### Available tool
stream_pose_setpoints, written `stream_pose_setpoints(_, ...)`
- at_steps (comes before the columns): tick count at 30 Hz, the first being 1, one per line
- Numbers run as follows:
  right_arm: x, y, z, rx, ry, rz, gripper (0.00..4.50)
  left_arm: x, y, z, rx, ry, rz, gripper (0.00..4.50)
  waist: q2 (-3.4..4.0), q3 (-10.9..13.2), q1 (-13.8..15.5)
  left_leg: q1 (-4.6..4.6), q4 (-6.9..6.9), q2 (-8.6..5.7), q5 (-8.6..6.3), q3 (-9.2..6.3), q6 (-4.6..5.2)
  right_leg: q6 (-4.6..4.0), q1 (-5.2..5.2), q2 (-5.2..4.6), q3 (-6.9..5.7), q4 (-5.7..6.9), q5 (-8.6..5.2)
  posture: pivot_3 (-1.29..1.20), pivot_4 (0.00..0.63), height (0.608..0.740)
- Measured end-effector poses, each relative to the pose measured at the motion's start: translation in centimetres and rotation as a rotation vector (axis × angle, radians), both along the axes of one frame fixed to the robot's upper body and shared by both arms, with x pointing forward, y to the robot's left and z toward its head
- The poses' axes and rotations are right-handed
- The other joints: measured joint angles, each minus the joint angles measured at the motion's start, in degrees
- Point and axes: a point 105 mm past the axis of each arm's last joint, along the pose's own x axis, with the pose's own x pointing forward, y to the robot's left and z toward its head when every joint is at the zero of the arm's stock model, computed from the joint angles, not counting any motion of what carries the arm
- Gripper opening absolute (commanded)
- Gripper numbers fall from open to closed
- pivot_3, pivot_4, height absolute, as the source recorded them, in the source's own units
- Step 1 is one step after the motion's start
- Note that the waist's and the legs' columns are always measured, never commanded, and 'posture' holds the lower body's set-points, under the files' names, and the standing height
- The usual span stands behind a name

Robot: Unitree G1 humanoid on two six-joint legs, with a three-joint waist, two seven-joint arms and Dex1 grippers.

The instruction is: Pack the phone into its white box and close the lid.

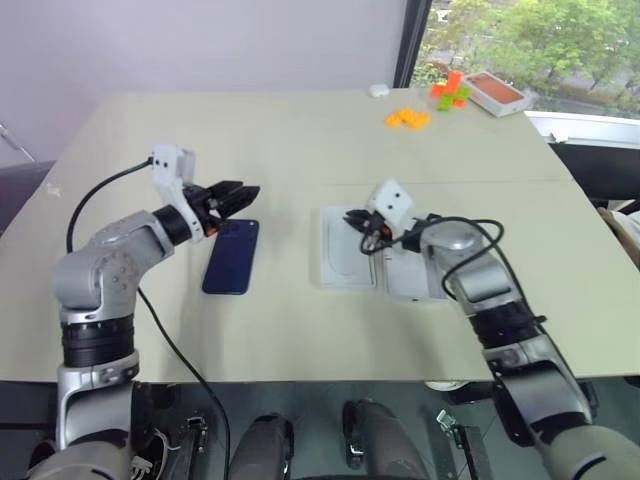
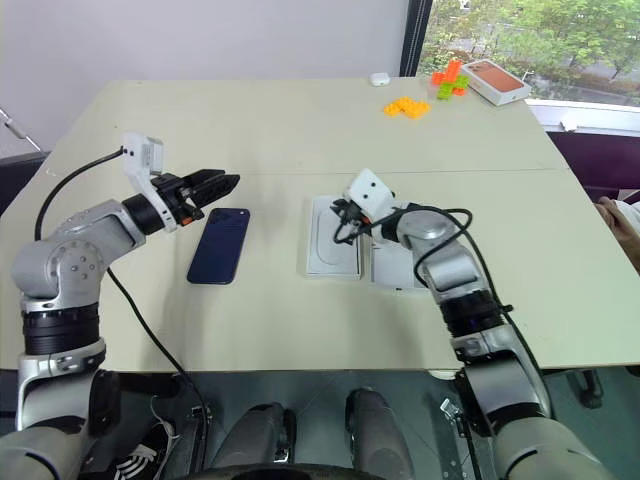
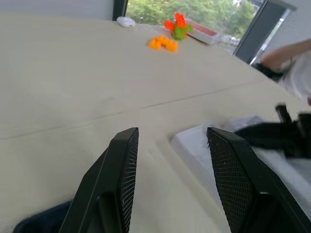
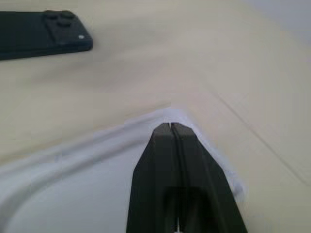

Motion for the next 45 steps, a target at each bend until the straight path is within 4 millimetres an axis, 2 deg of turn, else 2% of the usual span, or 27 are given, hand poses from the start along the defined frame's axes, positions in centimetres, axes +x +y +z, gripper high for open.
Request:
stream_pose_setpoints(5,-1.0,1.3,-2.6,-0.135,0.021,0.061,0.04,0.0,0.0,-0.7,0.009,0.010,0.013,2.37,-0.04,0.0,0.2,-0.10,0.05,-0.13,-0.07,0.05,0.31,0.01,0.05,-0.14,-0.01,-0.17,0.01,0.00,0.150,0.740)
stream_pose_setpoints(7,-1.3,1.1,-3.1,-0.192,0.012,0.070,0.04,-0.1,0.0,-0.7,0.011,0.007,0.021,2.37,-0.04,0.0,0.0,-0.07,0.05,-0.13,-0.09,0.09,0.34,0.02,0.06,-0.15,0.02,-0.17,0.01,0.00,0.150,0.740)
stream_pose_setpoints(10,-1.3,-0.2,-4.0,-0.288,0.033,0.064,0.04,-0.3,-0.3,-0.7,0.015,0.001,0.017,2.37,-0.06,0.0,0.0,-0.04,0.04,-0.10,-0.09,0.08,0.34,0.03,0.05,-0.12,0.02,-0.13,0.01,0.00,0.150,0.740)
stream_pose_setpoints(14,-1.9,-1.0,-3.9,-0.376,0.031,0.081,0.04,-0.4,-0.5,-1.1,0.026,0.008,0.012,2.37,-0.06,0.0,0.0,0.01,0.04,-0.08,-0.15,0.05,0.45,0.03,0.07,-0.07,0.01,-0.05,0.01,0.00,0.150,0.740)
stream_pose_setpoints(20,-3.4,-0.5,-4.2,-0.328,0.080,0.105,0.04,-0.3,-0.5,-1.1,0.027,0.007,0.025,2.37,-0.07,0.0,-0.1,0.04,0.04,-0.07,-0.17,0.05,0.49,0.03,0.08,-0.07,0.01,-0.04,0.01,0.00,0.150,0.740)
stream_pose_setpoints(27,-3.7,-0.3,-3.8,-0.245,0.137,0.133,0.04,-0.1,-0.3,-0.9,0.040,-0.010,0.032,2.37,-0.06,0.0,0.0,0.01,0.04,-0.07,-0.15,0.05,0.47,0.03,0.07,-0.06,0.01,-0.06,0.02,0.00,0.150,0.740)
stream_pose_setpoints(30,-3.8,-0.1,-1.5,-0.023,0.219,0.137,0.83,0.0,-0.1,-1.1,0.041,-0.006,0.041,2.37,-0.07,0.0,-0.1,0.01,0.03,-0.06,-0.16,0.05,0.48,0.02,0.06,-0.06,0.01,-0.06,0.02,0.00,0.150,0.740)
stream_pose_setpoints(33,-4.7,0.1,1.0,0.064,0.239,0.203,2.35,0.1,0.0,-1.1,0.043,-0.005,0.043,2.37,-0.07,0.0,0.0,0.00,0.03,-0.06,-0.22,0.04,0.58,0.03,0.06,-0.06,0.00,-0.08,0.02,0.00,0.150,0.740)
stream_pose_setpoints(34,-5.0,0.1,1.3,0.060,0.243,0.225,2.84,0.1,0.1,-1.1,0.045,-0.003,0.044,2.37,-0.07,0.0,0.0,0.00,0.03,-0.06,-0.22,0.04,0.59,0.03,0.07,-0.06,0.00,-0.09,0.02,0.00,0.150,0.740)
stream_pose_setpoints(36,-6.5,-0.6,0.9,-0.004,0.297,0.290,3.77,0.1,0.0,-1.1,0.053,-0.004,0.040,2.37,-0.06,0.0,0.3,-0.04,0.03,-0.07,-0.25,0.00,0.64,0.03,0.08,-0.07,-0.03,-0.15,0.01,0.00,0.150,0.740)
stream_pose_setpoints(40,-8.6,-1.7,-1.4,-0.155,0.413,0.370,3.77,0.0,-0.2,-0.5,0.065,-0.020,0.028,2.37,-0.11,0.0,0.1,-0.05,0.04,-0.09,-0.29,0.03,0.71,0.03,0.09,-0.10,-0.04,-0.18,0.01,0.00,0.150,0.740)
stream_pose_setpoints(45,-8.3,-2.1,-3.5,-0.289,0.397,0.345,3.77,0.0,-0.5,-0.3,0.070,-0.030,0.017,2.37,-0.11,0.0,-0.2,0.03,0.03,-0.03,-0.24,0.02,0.62,0.03,0.07,-0.04,-0.04,-0.04,0.01,0.00,0.150,0.740)
